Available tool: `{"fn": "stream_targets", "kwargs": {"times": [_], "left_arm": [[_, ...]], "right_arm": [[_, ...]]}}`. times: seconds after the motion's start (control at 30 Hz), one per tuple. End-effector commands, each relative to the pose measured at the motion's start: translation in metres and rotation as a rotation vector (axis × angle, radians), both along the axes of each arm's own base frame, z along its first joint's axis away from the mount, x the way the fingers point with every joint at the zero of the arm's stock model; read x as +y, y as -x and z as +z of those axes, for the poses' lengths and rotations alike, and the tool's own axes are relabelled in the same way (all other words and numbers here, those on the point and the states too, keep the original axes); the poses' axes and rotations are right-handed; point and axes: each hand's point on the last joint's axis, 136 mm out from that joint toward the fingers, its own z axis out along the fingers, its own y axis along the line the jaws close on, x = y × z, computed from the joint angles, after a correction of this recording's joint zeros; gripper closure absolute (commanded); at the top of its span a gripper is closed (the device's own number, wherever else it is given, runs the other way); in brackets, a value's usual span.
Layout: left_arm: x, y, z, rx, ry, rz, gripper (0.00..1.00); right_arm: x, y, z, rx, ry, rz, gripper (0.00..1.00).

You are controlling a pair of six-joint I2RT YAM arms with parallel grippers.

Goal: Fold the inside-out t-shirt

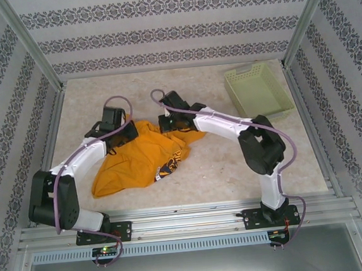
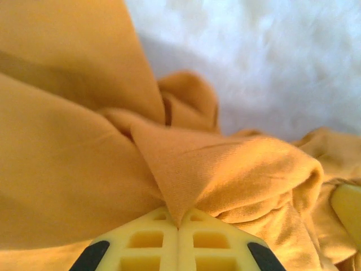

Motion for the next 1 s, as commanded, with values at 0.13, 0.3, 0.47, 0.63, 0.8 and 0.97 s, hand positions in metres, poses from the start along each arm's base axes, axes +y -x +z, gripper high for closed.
{"fn": "stream_targets", "kwargs": {"times": [0.13,0.3,0.47,0.63,0.8,0.97], "left_arm": [[0.039,0.005,0.159,-0.395,-0.071,0.107,1.00],[0.031,0.044,0.187,-0.547,0.043,0.062,1.00],[-0.016,0.078,0.094,-0.340,0.219,-0.115,1.00],[-0.052,0.127,-0.005,-0.106,0.097,-0.276,1.00],[-0.048,0.145,-0.041,0.013,-0.024,-0.307,0.84],[-0.038,0.138,-0.009,-0.051,-0.246,-0.297,0.39]], "right_arm": [[-0.059,-0.032,0.178,-0.360,-0.139,-0.140,1.00],[-0.087,-0.002,0.188,-0.431,-0.198,-0.163,1.00],[-0.116,0.035,0.103,-0.309,-0.166,-0.219,1.00],[-0.155,0.054,0.012,-0.136,-0.091,-0.329,1.00],[-0.171,0.053,-0.018,-0.054,-0.093,-0.389,1.00],[-0.161,0.043,0.008,-0.089,-0.115,-0.354,1.00]]}}
